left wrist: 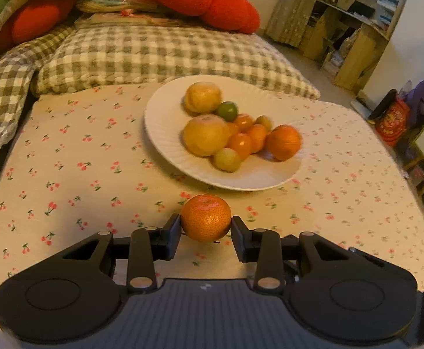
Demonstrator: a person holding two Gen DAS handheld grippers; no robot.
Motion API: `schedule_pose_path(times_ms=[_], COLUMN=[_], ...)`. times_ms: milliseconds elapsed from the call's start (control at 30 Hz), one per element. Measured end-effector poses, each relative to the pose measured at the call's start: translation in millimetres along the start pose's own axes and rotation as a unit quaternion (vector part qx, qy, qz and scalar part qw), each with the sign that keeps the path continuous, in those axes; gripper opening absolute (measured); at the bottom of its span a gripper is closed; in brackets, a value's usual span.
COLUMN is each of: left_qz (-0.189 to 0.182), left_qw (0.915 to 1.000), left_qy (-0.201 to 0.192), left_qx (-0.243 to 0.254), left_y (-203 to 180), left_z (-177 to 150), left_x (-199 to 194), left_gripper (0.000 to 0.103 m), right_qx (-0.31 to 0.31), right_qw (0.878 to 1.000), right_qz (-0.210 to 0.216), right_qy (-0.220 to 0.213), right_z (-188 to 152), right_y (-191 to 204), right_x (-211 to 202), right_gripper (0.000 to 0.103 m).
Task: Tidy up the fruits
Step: 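Carry both held fruits over the white plate with both tools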
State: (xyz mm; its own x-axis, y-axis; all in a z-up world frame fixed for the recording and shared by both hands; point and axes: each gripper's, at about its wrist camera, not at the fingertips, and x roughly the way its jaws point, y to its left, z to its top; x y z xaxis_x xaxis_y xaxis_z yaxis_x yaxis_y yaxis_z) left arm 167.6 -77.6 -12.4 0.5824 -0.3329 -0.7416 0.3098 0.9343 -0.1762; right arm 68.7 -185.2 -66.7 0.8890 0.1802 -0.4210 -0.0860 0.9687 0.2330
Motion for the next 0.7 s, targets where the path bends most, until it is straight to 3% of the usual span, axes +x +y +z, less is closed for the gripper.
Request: schedule_pose_path(times_ms=[200, 500, 700], left_qz=[-0.018, -0.016, -0.002], left_qw=[0.9996, 0.9991, 0.9986], left_qy=[-0.021, -0.036, -0.052], left_qx=[0.008, 0.015, 0.011], left_y=[-10, -21, -22], left_z=[4, 16, 38], left_x=[-11, -4, 5], left_gripper=[0.035, 0.035, 0.035], right_qx=[-0.008, -0.036, -0.029], right_qw=[1.0, 0.999, 0.999], right_qz=[-0.007, -0.015, 0.003], right_qy=[-0.02, -0.036, -0.031], right_z=[23, 50, 73], right_y=[-23, -36, -42], right_x=[-12, -2, 14], right_gripper=[0.022, 0.022, 0.022])
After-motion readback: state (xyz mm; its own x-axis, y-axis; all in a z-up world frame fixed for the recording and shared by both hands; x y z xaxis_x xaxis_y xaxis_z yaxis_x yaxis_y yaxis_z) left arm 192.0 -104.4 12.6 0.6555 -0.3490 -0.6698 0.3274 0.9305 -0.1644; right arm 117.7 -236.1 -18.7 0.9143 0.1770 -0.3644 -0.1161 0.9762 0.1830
